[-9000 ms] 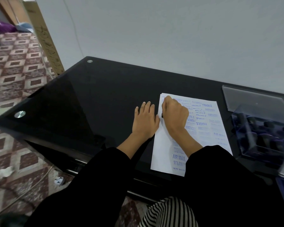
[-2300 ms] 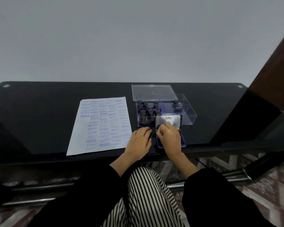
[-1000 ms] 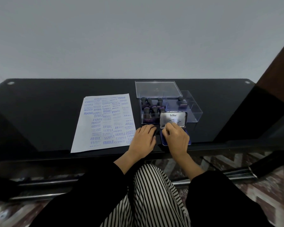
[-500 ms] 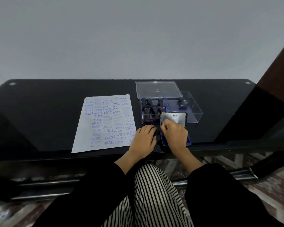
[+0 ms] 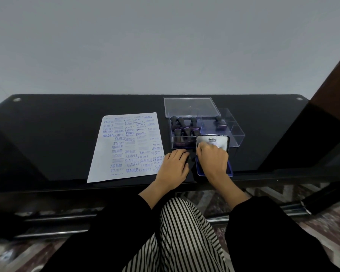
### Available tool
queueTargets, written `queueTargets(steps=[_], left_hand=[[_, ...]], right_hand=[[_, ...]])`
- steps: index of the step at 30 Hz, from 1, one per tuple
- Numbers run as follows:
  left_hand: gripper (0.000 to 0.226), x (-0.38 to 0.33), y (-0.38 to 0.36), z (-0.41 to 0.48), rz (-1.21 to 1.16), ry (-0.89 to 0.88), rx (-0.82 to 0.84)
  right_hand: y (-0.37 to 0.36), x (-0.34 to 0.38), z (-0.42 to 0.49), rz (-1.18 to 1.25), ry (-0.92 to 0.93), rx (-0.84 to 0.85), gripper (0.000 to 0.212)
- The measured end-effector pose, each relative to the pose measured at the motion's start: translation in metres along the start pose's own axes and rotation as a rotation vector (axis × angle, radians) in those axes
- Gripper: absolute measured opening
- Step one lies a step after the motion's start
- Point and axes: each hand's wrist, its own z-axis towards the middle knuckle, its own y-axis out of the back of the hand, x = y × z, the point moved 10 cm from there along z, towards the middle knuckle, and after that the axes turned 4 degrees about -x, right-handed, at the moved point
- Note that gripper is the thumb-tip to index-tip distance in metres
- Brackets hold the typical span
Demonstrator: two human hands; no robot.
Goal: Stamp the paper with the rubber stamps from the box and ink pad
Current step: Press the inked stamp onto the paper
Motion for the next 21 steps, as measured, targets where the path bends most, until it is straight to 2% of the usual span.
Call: queueTargets(steps=[9, 14, 21], left_hand=[[0.069, -0.001, 0.002, -0.001, 0.002, 0.003, -0.005], [0.071, 0.0, 0.002, 0.0, 0.008, 0.002, -0.006], [0.07, 0.0, 0.001, 0.0, 0.015, 0.005, 0.003]], right_hand=[[0.005, 0.006, -0.008, 0.051, 0.075, -0.064, 0.041], [0.006, 0.008, -0.002, 0.073, 0.092, -0.043, 0.039], [-0.004, -0.011, 0.007, 0.048, 0.007, 0.025, 0.039]])
